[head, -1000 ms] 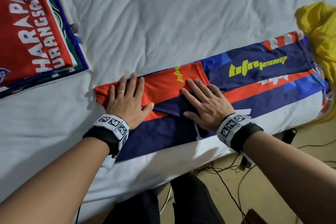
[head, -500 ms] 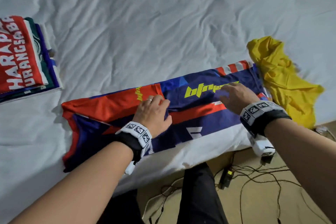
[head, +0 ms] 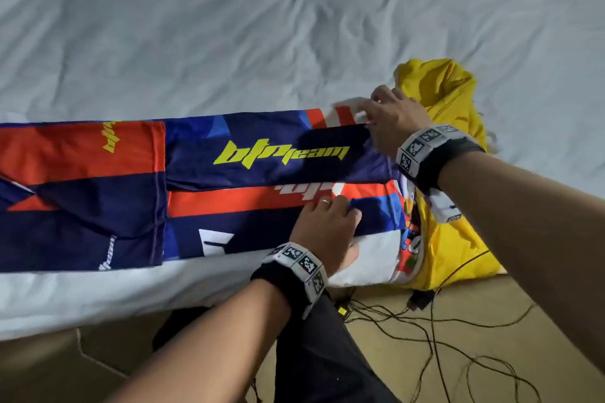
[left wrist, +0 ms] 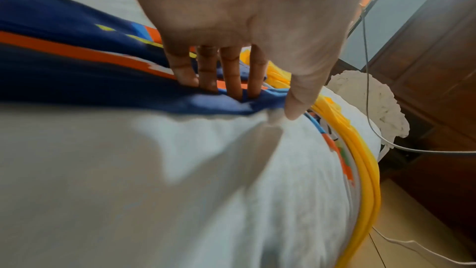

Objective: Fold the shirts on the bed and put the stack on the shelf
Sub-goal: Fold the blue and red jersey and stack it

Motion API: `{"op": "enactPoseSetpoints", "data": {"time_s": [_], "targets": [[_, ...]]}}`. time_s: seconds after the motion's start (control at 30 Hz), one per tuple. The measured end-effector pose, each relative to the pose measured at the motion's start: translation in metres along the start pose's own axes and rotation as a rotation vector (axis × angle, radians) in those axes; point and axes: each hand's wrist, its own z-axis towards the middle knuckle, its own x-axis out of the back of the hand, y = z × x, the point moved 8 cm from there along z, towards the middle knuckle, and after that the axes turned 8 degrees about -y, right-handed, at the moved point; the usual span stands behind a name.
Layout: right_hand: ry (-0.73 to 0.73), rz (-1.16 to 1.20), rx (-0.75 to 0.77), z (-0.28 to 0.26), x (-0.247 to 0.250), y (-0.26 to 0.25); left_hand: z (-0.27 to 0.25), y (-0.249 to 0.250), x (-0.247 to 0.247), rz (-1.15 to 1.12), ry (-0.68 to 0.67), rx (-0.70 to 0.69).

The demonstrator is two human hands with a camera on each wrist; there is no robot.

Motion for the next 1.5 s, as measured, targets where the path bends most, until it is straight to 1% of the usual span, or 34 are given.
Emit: {"op": "enactPoseSetpoints", "data": {"time_s": [0.13, 0.27, 0.37, 0.47, 0.53, 0.57, 0.73, 0.83, 0.93, 1.03, 1.13, 1.23, 1.3, 1.33, 1.4, 1.5], "targets": [[-0.004, -0.017, 0.03, 0.006, 0.0, 0.009, 0.025, 0.026, -0.001, -0.05, 0.067, 0.061], [-0.041, -0.031, 0.046, 0.012, -0.001, 0.017, 0.033, 0.035, -0.006, -0.021, 0.105, 0.108], [-0.053, -0.041, 0.052, 0.015, -0.002, 0.018, 0.036, 0.042, -0.002, 0.0, 0.137, 0.104], [-0.063, 0.009, 0.055, 0.011, 0.0, 0.016, 0.037, 0.046, 0.004, -0.018, 0.117, 0.089], [-0.079, 0.097, 0.047, 0.004, 0.008, 0.013, 0.031, 0.04, 0.014, -0.087, 0.123, 0.115], [-0.089, 0.146, 0.048, 0.0, 0.014, 0.011, 0.026, 0.036, 0.022, -0.137, 0.149, 0.12], [-0.09, 0.285, 0.081, -0.021, 0.057, -0.019, -0.022, 0.006, 0.062, -0.316, 0.344, 0.176], [-0.063, 0.347, 0.13, -0.029, 0.082, -0.057, -0.061, -0.021, 0.075, -0.444, 0.41, 0.241], [-0.037, 0.437, 0.18, -0.028, 0.101, -0.105, -0.103, -0.059, 0.073, -0.61, 0.491, 0.337], [-0.016, 0.552, 0.215, -0.018, 0.111, -0.155, -0.145, -0.097, 0.067, -0.741, 0.628, 0.395], [-0.008, 0.601, 0.254, -0.005, 0.112, -0.213, -0.19, -0.134, 0.06, -0.88, 0.8, 0.403], [-0.021, 0.636, 0.263, 0.01, 0.104, -0.274, -0.234, -0.171, 0.053, -0.938, 0.919, 0.449], [-0.022, 0.654, 0.274, 0.021, 0.098, -0.315, -0.262, -0.198, 0.048, -0.949, 0.964, 0.513], [-0.022, 0.677, 0.272, 0.027, 0.095, -0.336, -0.276, -0.214, 0.044, -0.943, 0.979, 0.568], [-0.019, 0.72, 0.252, 0.038, 0.089, -0.376, -0.304, -0.248, 0.033, -0.954, 0.982, 0.694], [0.016, 0.765, 0.221, 0.057, 0.079, -0.435, -0.34, -0.301, 0.018, -1.027, 0.979, 0.815]]}}
